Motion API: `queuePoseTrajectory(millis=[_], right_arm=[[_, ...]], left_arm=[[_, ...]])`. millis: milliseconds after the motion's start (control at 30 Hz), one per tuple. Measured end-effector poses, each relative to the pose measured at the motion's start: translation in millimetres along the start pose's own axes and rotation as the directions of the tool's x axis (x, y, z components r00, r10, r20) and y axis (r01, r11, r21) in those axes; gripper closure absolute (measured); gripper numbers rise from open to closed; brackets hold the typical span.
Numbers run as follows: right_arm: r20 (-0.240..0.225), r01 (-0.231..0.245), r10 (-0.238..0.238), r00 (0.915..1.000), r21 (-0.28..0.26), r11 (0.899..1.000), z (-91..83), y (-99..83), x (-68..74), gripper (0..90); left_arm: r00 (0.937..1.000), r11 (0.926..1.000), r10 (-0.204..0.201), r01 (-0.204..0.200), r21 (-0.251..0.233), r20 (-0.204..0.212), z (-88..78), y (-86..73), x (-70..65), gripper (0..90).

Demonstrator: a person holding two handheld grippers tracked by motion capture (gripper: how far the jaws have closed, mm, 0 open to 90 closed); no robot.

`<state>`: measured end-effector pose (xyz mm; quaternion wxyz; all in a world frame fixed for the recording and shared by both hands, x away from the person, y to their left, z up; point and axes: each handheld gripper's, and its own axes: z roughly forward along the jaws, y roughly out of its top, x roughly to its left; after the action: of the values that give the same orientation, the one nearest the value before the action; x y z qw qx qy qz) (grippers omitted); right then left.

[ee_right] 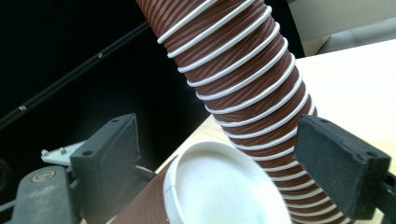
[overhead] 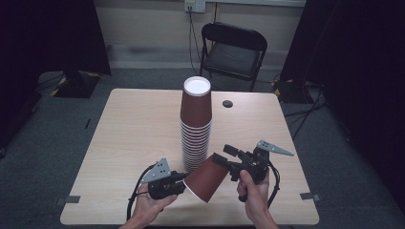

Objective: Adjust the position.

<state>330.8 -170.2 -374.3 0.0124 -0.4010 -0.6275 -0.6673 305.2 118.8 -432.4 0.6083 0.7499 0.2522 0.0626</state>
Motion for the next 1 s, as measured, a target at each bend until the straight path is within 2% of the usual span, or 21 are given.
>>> queuePoseTrajectory(millis=[133,200,333,433,533,600,700,767,800,867,933,967,1000], right_arm=[[0.015,0.055,-0.056,0.9983,0.026,0.998,0.7,-1.1,0.2,17.3],[0.006,0.076,-0.077,0.997,0.032,0.997,0.5,-1.5,0.2,19.8],[-0.004,0.125,-0.125,0.9922,0.059,0.99,-0.6,-1.1,1.5,20.9],[-0.011,0.16,-0.159,0.9872,0.097,0.982,-1.3,-1.1,2.0,21.9],[-0.021,0.202,-0.201,0.9794,0.135,0.97,-2.2,-2.1,4.1,22.1],[-0.029,0.237,-0.235,0.9715,0.168,0.957,-1.9,-3.0,5.8,20.6],[-0.036,0.295,-0.294,0.955,0.218,0.93,-1.4,-4.7,9.1,21.0],[-0.049,0.343,-0.342,0.9386,0.247,0.906,-0.8,-5.3,11.4,21.1],[-0.055,0.361,-0.36,0.9315,0.258,0.896,-0.5,-5.3,12.3,20.3],[-0.077,0.391,-0.385,0.9197,0.28,0.877,0.3,-4.9,14.1,18.0],[-0.1,0.423,-0.413,0.9054,0.29,0.858,1.1,-4.5,16.3,12.1],[-0.112,0.437,-0.424,0.8988,0.301,0.848,1.5,-4.1,17.8,14.2],[-0.131,0.457,-0.439,0.8889,0.315,0.832,2.2,-4.0,19.3,12.8]], left_arm=[[0.9996,0.9987,-0.027,0.028,0.043,-0.01,-6.4,0.5,6.2,83.5],[0.9993,0.9972,-0.035,0.036,0.066,-0.013,-8.0,0.1,8.8,83.5],[0.9993,0.9919,-0.035,0.036,0.121,-0.01,-7.6,-1.4,11.3,83.6],[0.9993,0.9884,-0.032,0.034,0.148,-0.018,-5.5,-2.2,11.5,83.5],[0.9988,0.9833,-0.043,0.046,0.176,-0.025,-3.3,-2.2,13.3,83.5],[0.9989,0.9788,-0.035,0.041,0.201,-0.03,-2.0,-1.5,14.4,83.6],[0.9991,0.9741,-0.03,0.036,0.223,-0.029,-1.3,1.0,15.4,83.6],[0.999,0.9696,-0.034,0.04,0.242,-0.027,-1.6,4.3,16.7,83.6],[0.999,0.9701,-0.036,0.041,0.239,-0.026,-1.5,5.4,17.0,83.5],[0.9992,0.9646,-0.034,0.038,0.261,-0.021,-1.9,7.0,18.6,83.6],[0.9996,0.9565,-0.023,0.027,0.291,-0.016,-1.9,7.4,19.5,83.6],[0.9996,0.952,-0.028,0.03,0.305,-0.01,-1.6,7.3,19.4,83.6],[0.9996,0.9444,-0.027,0.026,0.328,-0.001,-1.3,7.5,19.6,83.7]])
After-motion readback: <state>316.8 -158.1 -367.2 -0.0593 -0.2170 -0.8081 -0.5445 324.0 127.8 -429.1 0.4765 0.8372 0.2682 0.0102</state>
